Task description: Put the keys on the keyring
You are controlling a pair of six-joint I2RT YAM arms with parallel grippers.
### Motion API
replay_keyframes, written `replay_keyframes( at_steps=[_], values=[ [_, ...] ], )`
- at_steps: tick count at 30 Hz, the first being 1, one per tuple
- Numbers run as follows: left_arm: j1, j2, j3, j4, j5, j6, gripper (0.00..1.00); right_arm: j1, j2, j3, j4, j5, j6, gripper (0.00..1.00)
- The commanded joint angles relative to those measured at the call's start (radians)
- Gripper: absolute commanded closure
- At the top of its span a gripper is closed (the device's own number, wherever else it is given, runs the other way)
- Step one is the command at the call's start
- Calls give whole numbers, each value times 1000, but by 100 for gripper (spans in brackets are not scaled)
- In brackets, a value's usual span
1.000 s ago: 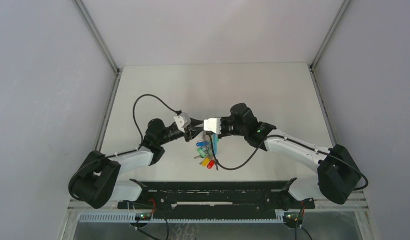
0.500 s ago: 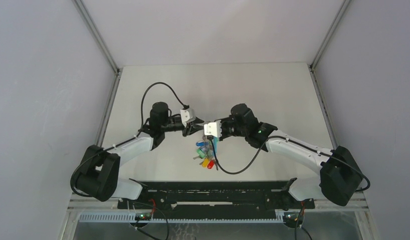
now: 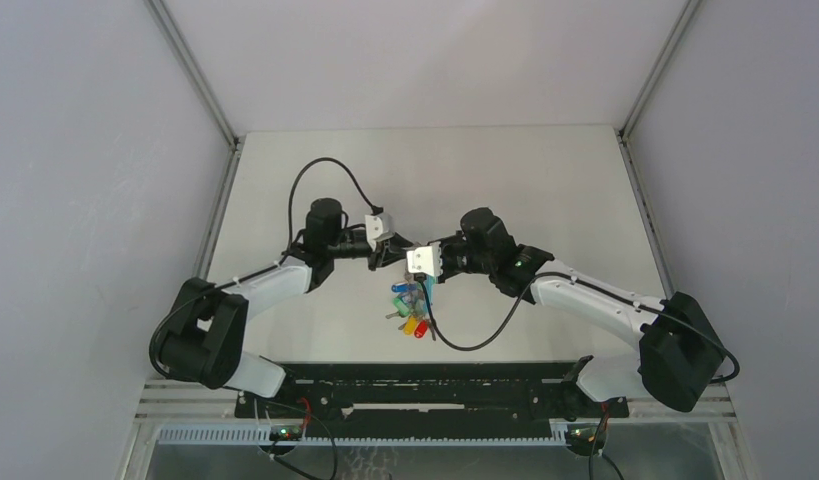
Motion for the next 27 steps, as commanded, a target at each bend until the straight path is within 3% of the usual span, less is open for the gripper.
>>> replay_keyframes(
  at_steps=[1, 17, 23, 27],
  values=[
    [-7, 8, 51, 41, 33, 9, 70, 12, -31, 38, 13, -23, -13, 100],
    [-34, 33, 80, 41, 41, 5, 76, 15, -28, 45, 6, -28, -14, 100],
    [-42, 30, 80, 41, 45, -2, 98, 17, -33, 44, -2, -14, -13, 100],
    [-40, 10, 43, 120, 19, -60, 100, 17, -46, 44, -37, 44, 2, 100]
  ],
)
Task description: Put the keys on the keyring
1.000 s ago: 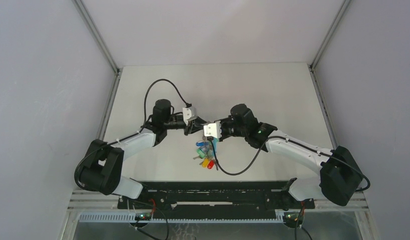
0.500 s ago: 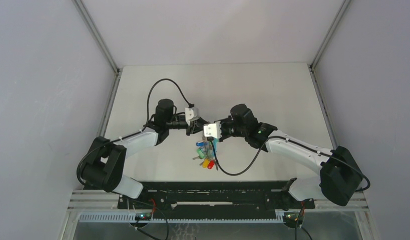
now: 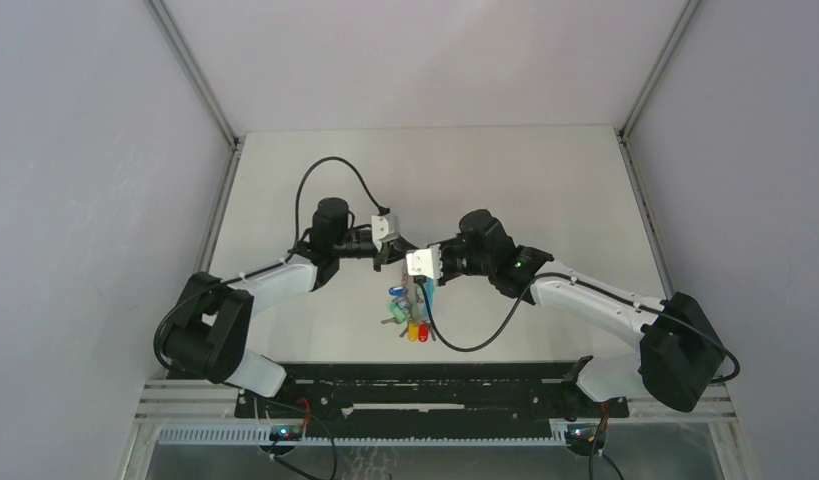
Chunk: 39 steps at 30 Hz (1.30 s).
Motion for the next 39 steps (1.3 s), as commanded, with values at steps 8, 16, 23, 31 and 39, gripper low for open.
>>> replay_keyframes(
  at_steps=[8, 16, 23, 31, 39],
  values=[
    [16, -63, -105, 478, -122, -323, 100, -1, -48, -10, -9, 105, 57, 100],
    [14, 35, -200, 951, -261, -639, 100, -6, -21, -62, 69, 58, 102, 100],
    [-22, 59, -228, 992, -352, -668, 100, -9, 6, -104, 224, 38, 153, 100],
    [-47, 63, -245, 992, -381, -655, 100, -63, -9, -152, 337, 47, 264, 86],
    [-52, 73, -256, 1007, -345, -640, 100, -206, -71, -189, 404, -190, 416, 64]
  ],
)
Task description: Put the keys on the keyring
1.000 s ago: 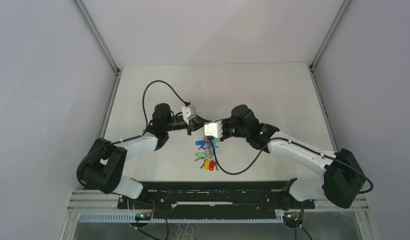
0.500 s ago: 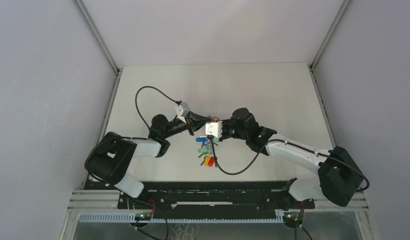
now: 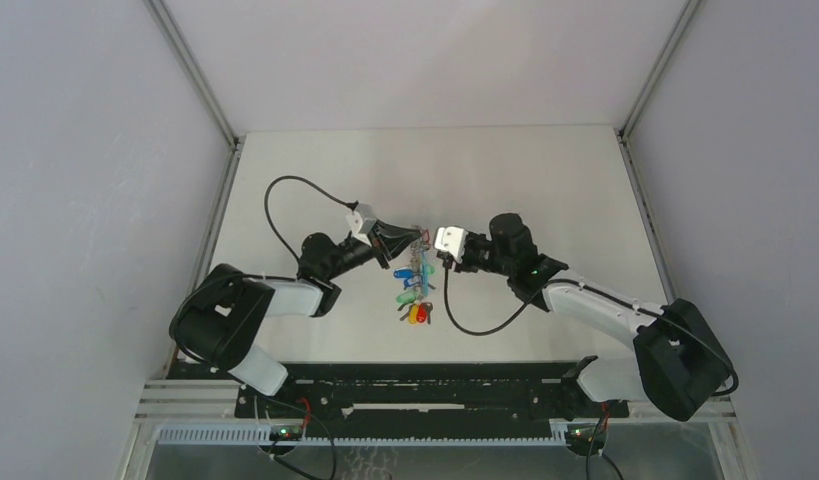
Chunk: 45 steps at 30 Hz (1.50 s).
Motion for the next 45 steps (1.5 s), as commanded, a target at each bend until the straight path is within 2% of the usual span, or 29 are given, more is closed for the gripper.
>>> replay_keyframes(
  at_steps=[1, 8, 14, 25, 30, 35, 37, 39, 42, 45],
  values=[
    [-6, -4, -14, 116, 12, 10, 100, -92, -35, 9, 121, -217, 147, 64],
    [-6, 8, -7, 139, 89, 18, 100, -185, 2, 20, 296, -474, 247, 65],
    [-6, 7, -2, 142, 127, 24, 100, -211, 97, 96, 289, -670, 272, 69],
    [-5, 4, 4, 147, 165, 24, 100, -213, 171, 156, 246, -768, 275, 76],
    [-7, -6, -1, 148, 168, 27, 100, -214, 195, 175, 209, -784, 268, 86],
    [-7, -17, -6, 149, 166, 38, 100, -213, 197, 200, 109, -778, 220, 88],
    [-7, -18, -7, 149, 169, 39, 100, -215, 192, 202, 93, -777, 215, 97],
    [-7, -18, -13, 149, 169, 48, 100, -216, 181, 220, 27, -766, 182, 100],
    [-3, -24, -32, 148, 156, 87, 98, -207, 153, 308, -203, -702, 76, 100],
    [7, -32, -39, 148, 163, 104, 90, -176, 131, 419, -467, -596, -49, 100]
  ],
)
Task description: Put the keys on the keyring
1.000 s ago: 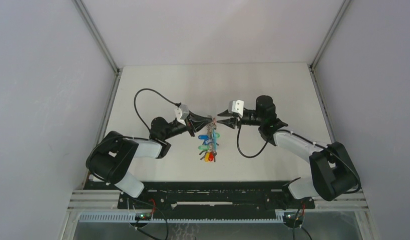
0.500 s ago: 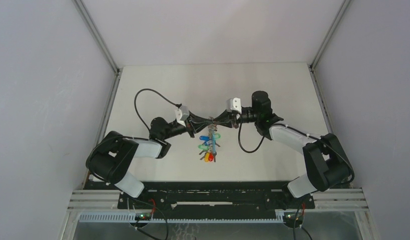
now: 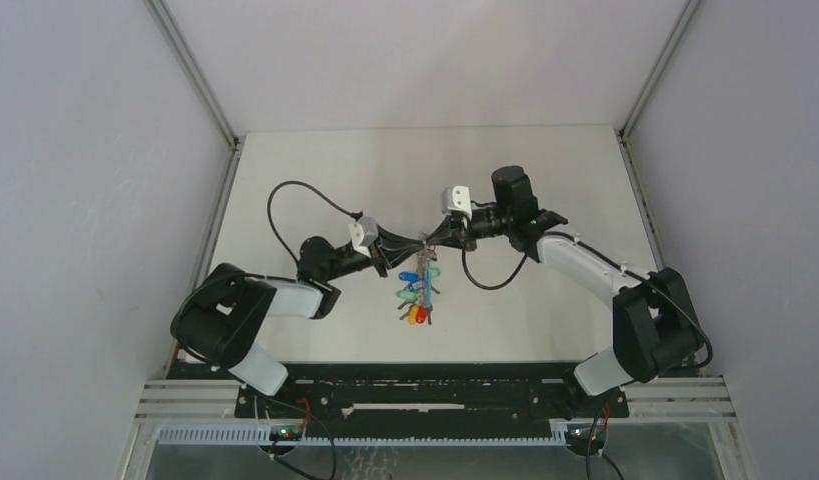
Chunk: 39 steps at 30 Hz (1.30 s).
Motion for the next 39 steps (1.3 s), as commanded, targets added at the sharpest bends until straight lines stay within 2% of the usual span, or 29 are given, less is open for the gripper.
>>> replay_keyframes(
  at_steps=[1, 4, 9, 21, 39],
  values=[
    [11, -48, -23, 81, 10, 50, 87, 41, -66, 174, -414, 163, -207, 100],
    [12, -68, -15, 31, 26, 76, 79, 92, -67, 261, -574, 305, -294, 100],
    [12, -115, 0, -85, 28, 137, 74, 145, -59, 356, -700, 437, -349, 100],
    [10, -60, 60, -126, 95, 116, 75, 200, -5, 418, -747, 485, -374, 100],
    [-6, 12, 108, -79, 143, 38, 75, 221, -3, 417, -722, 478, -375, 100]
  ],
)
